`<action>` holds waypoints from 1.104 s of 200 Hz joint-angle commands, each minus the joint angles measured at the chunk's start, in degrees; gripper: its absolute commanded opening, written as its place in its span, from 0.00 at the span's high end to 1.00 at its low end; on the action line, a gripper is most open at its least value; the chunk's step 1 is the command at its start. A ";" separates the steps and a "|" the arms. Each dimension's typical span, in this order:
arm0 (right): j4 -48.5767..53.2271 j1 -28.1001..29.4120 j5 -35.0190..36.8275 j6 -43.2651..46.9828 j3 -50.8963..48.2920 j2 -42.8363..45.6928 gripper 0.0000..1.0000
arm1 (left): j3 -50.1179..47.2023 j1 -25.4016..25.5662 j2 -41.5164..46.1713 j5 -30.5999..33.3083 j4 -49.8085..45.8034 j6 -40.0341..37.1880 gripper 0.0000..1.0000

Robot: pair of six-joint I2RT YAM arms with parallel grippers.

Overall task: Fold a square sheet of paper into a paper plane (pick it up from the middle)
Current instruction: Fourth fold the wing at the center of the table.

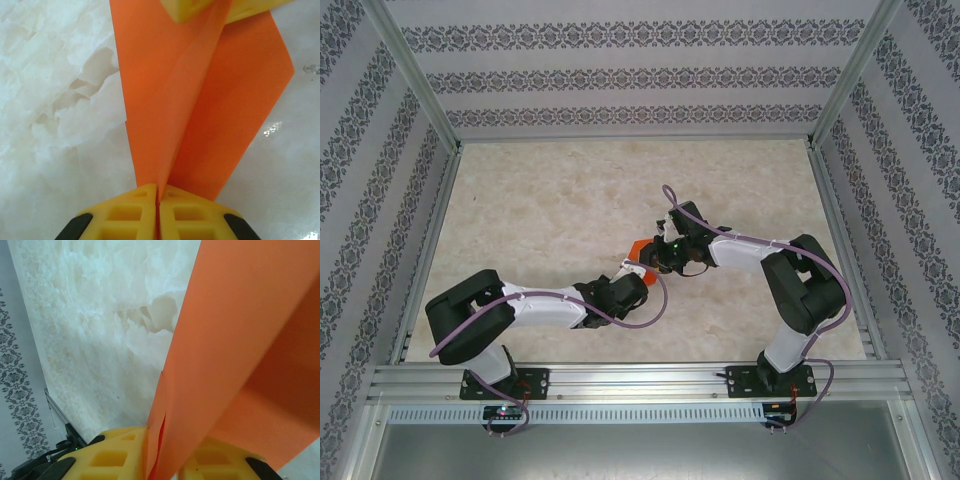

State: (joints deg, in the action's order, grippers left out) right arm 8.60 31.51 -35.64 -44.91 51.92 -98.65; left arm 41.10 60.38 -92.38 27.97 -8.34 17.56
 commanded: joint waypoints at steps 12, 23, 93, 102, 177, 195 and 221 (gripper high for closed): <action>0.26 0.88 1.24 0.87 1.15 0.73 0.78 | 1.17 -0.35 0.36 0.27 2.19 -0.36 0.91; 0.23 0.92 1.25 0.83 1.08 0.78 0.78 | 1.26 -0.35 0.36 -0.24 2.24 -0.38 0.92; 1.05 0.16 3.17 1.84 -0.14 5.87 0.67 | -1.70 -3.93 4.13 -11.77 5.18 6.41 1.00; 1.16 -0.19 3.55 1.93 -0.89 7.01 0.65 | -2.98 -5.28 5.10 -15.26 6.98 7.19 1.00; -0.33 -1.89 4.21 2.00 -6.27 15.57 0.57 | -6.30 -12.92 4.19 -35.24 14.72 9.06 1.00; -0.83 -1.86 4.08 1.73 -6.91 16.49 0.57 | -7.13 -14.74 3.00 -38.34 16.20 10.77 1.00; -3.20 -1.58 3.15 0.72 -8.43 16.35 0.57 | -9.47 -17.34 1.68 -42.32 21.18 14.25 1.00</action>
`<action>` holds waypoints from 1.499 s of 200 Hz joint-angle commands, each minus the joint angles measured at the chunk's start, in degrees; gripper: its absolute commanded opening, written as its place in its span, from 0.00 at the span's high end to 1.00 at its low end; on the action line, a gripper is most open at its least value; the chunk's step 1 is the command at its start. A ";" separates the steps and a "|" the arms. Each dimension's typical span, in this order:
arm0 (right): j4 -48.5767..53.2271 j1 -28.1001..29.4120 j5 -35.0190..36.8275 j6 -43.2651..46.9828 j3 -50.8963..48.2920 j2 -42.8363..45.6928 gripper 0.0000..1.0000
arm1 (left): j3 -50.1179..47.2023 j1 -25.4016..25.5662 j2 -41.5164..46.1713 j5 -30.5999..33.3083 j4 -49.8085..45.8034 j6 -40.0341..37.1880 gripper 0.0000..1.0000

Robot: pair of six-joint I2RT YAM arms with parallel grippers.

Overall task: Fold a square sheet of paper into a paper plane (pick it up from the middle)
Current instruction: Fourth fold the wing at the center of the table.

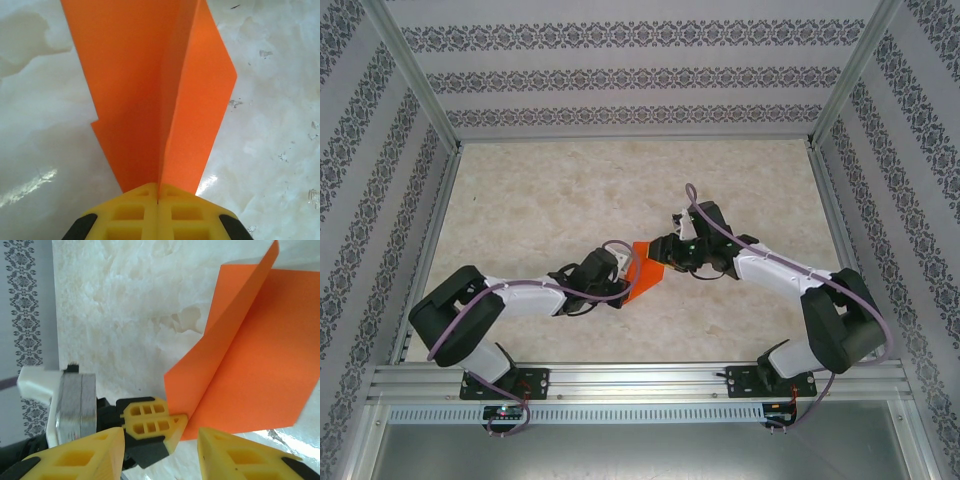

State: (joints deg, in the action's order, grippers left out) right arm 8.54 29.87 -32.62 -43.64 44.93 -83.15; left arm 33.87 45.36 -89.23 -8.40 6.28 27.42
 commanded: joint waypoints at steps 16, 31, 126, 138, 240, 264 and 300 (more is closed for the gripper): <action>-4.11 0.69 -0.50 -0.88 -1.44 -0.26 0.60 | -2.83 -3.14 -2.22 -6.95 8.09 5.87 1.00; -4.71 1.40 -0.12 -1.05 -1.16 -1.30 0.62 | -3.41 -3.84 -2.85 -8.28 10.12 7.09 1.00; -8.53 3.85 -1.37 -2.06 2.49 -9.31 0.69 | -1.72 -5.51 -3.56 -14.47 10.54 9.79 0.99; -9.20 4.04 -1.81 -2.38 3.13 -10.53 0.72 | -2.16 -5.70 -4.05 -15.63 12.42 10.88 0.99; -12.01 4.77 -0.99 -3.89 6.14 -18.09 0.79 | -2.46 -8.05 -4.88 -17.99 13.15 14.96 0.99; -12.06 4.71 -0.40 -3.96 6.42 -18.83 0.79 | -2.07 -8.58 -5.34 -18.96 12.34 14.45 0.98; -11.59 4.59 0.64 -4.43 6.60 -19.45 0.79 | -0.77 -8.89 -6.54 -19.80 10.20 12.97 0.98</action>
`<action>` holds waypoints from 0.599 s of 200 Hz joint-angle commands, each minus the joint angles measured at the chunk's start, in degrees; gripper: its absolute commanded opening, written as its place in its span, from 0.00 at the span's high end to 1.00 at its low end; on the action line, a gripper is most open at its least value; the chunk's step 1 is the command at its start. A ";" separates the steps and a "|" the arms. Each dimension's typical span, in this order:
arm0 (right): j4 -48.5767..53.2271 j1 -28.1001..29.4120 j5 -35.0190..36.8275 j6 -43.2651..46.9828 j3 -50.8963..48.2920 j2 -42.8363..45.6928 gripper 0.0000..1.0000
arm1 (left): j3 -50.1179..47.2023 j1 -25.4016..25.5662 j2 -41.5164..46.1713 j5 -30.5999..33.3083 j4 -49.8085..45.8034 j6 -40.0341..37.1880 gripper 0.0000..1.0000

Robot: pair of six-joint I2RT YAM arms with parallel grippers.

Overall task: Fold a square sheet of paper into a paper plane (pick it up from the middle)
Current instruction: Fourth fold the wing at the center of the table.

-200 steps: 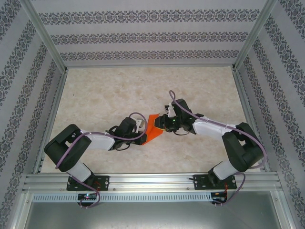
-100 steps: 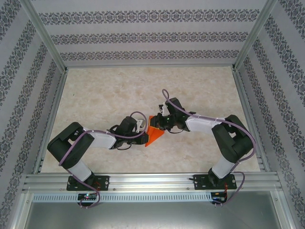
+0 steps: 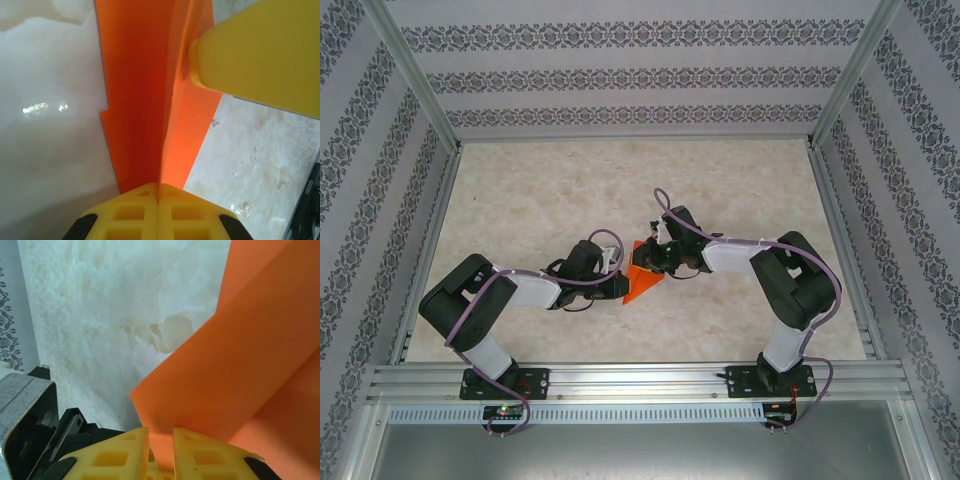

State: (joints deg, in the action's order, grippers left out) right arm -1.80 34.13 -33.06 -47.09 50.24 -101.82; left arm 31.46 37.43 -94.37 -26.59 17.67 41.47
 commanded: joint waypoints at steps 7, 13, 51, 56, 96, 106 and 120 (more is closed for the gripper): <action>-2.24 0.41 0.83 -1.36 0.84 -0.22 0.79 | 1.93 -1.02 -1.73 -1.88 -1.37 -1.15 0.99; -3.35 0.49 0.30 -1.66 0.44 0.26 0.79 | 2.18 -1.04 -2.10 -2.53 -1.30 -1.13 0.99; -6.88 1.03 -2.00 -2.66 -0.81 2.48 0.78 | 3.21 -1.82 -3.75 -4.87 -0.71 -0.43 1.00; -6.36 1.03 -1.93 -2.56 -0.63 2.19 0.78 | 3.30 -2.03 -3.93 -5.23 -0.59 -0.29 1.00; -6.56 0.25 -1.08 -2.57 0.27 -1.17 0.78 | 3.59 -2.66 -4.86 -7.51 -0.12 0.47 1.00; -6.93 0.11 -1.13 -2.57 0.62 -2.08 0.78 | 3.61 -2.79 -4.98 -7.58 -0.25 0.39 1.00; -6.39 0.15 -0.81 -2.08 1.08 -2.76 0.78 | 3.66 -2.88 -5.03 -7.60 -0.36 0.63 1.00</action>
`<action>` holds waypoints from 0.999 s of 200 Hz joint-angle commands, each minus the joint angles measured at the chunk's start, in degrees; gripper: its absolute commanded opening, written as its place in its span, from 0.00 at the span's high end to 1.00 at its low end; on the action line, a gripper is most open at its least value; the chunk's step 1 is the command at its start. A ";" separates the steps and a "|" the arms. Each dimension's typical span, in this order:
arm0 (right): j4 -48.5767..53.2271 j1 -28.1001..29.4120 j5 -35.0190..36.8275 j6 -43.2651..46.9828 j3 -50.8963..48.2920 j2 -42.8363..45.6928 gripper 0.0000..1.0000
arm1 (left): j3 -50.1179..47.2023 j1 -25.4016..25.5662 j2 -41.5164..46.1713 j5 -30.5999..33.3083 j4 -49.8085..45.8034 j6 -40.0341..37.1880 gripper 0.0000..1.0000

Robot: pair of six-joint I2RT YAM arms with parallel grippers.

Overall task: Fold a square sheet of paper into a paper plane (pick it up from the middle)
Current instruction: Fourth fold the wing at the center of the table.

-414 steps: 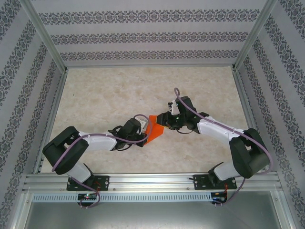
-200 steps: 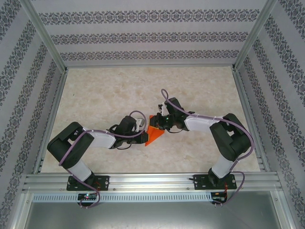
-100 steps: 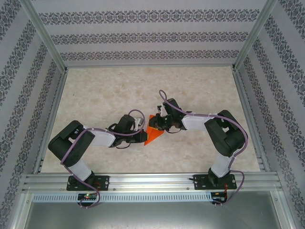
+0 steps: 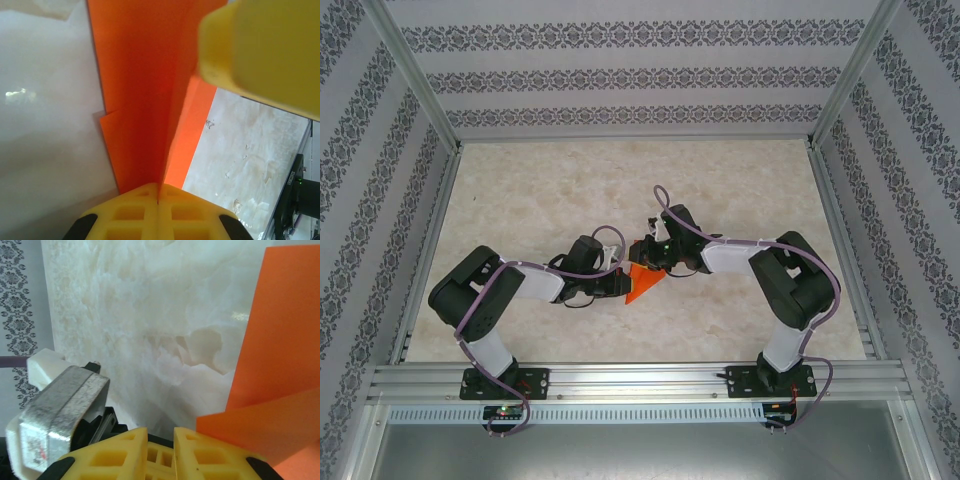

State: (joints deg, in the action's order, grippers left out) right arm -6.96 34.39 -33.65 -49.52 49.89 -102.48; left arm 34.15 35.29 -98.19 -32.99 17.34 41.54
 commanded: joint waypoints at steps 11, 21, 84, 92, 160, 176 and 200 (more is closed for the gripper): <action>-1.62 -0.20 -0.19 0.71 1.35 -2.45 0.78 | 0.95 -0.83 -1.26 -1.37 0.06 0.73 1.00; -1.26 -0.36 -0.16 0.91 1.52 -2.77 0.78 | 1.22 -0.79 -1.37 -1.55 -0.35 0.75 1.00; -0.50 -1.02 1.43 1.14 0.72 -4.40 0.78 | 1.21 -0.96 -0.65 -1.56 -2.66 0.09 0.87; -0.47 -1.12 1.57 1.03 0.64 -4.48 0.78 | 1.19 -0.94 -0.28 -1.30 -3.41 -0.30 0.84; -0.38 -1.08 1.61 0.75 1.17 -4.48 0.78 | -0.36 -0.76 3.56 0.59 -7.31 -2.83 0.85; -0.33 -1.21 1.82 0.77 1.00 -4.57 0.78 | -0.33 -0.78 3.34 0.15 -7.39 -3.19 0.89; -0.15 -1.19 2.03 0.82 0.75 -4.88 0.77 | -0.48 -0.76 2.44 -0.23 -7.10 -3.09 0.95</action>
State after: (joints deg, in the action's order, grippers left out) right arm -7.11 33.98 -33.06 -49.47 50.00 -106.41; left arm 34.39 34.92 -95.90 -33.56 12.05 39.92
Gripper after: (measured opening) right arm 0.225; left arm 0.066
